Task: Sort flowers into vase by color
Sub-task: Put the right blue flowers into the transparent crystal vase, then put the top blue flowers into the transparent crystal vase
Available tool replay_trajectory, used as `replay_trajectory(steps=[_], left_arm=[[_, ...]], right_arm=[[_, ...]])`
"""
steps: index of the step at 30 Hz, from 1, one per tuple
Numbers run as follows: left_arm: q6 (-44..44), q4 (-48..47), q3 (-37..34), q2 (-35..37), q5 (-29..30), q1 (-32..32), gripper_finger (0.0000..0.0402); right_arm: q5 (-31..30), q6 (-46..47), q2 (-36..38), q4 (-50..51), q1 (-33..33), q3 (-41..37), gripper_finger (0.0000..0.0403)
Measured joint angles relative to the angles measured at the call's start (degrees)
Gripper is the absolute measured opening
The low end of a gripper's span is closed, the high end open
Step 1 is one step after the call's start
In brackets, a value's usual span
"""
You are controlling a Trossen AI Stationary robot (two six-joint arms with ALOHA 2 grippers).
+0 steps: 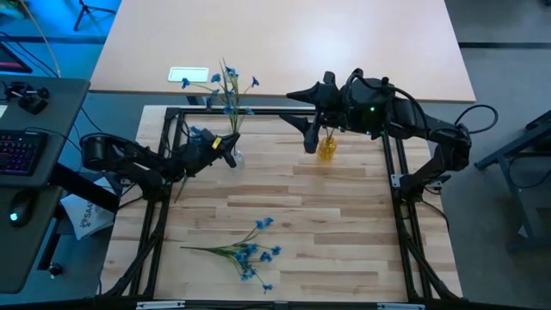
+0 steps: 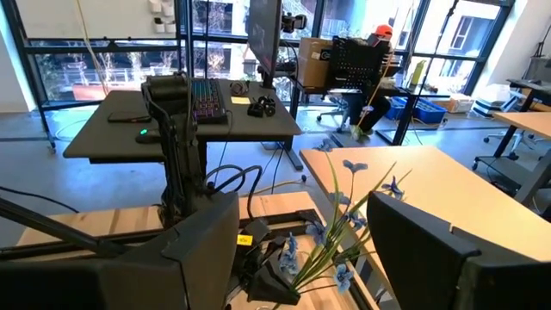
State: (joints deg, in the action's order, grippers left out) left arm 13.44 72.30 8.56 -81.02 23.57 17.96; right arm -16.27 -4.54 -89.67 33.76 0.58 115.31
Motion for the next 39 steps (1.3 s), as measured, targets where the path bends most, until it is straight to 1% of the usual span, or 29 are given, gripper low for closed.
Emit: replay_trajectory(steps=[10,15,19,27,34,39], left_arm=[[5.7,-0.65,0.0,0.01,-0.25,0.02,0.0001],[6.33,-1.2,0.0,0.01,-1.25,-0.02,0.0008],[6.63,-2.78,0.0,0.86,-4.85,-0.05,0.0033],[7.46,-11.02,0.0,5.81,-10.21,-0.07,0.0098],[7.43,-22.2,0.0,12.54,-11.02,-0.07,0.0154],[6.94,-26.55,0.0,16.81,-11.03,-0.07,0.0178]], right_arm=[[0.0,0.01,0.0,2.13,0.02,0.0,0.0252],[-0.02,0.01,0.0,2.53,0.02,0.0,0.0252],[-0.02,0.01,0.0,3.38,0.02,0.0,0.0252],[-0.09,0.85,0.0,3.8,0.02,0.0,0.0252],[-0.09,1.09,0.0,3.8,0.02,0.0,0.0252],[-0.07,1.09,0.0,3.8,0.02,0.0,0.0252]])
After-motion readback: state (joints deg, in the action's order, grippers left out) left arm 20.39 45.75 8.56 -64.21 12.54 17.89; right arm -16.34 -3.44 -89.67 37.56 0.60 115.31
